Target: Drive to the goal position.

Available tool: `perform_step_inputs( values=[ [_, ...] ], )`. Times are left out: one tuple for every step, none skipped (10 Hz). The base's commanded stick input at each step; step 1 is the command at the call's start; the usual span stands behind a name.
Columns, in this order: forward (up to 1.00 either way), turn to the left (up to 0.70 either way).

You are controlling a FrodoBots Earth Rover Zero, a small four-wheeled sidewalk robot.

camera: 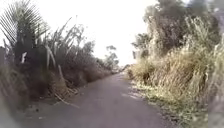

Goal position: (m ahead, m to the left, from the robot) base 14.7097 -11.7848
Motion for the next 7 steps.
perform_step_inputs(
  values=[
    [0.5,0.0],
    [0.5,0.0],
    [0.5,0.0],
    [0.5,0.0],
    [0.5,0.0],
    [0.5,0.0],
    [0.5,0.0]
  ],
)
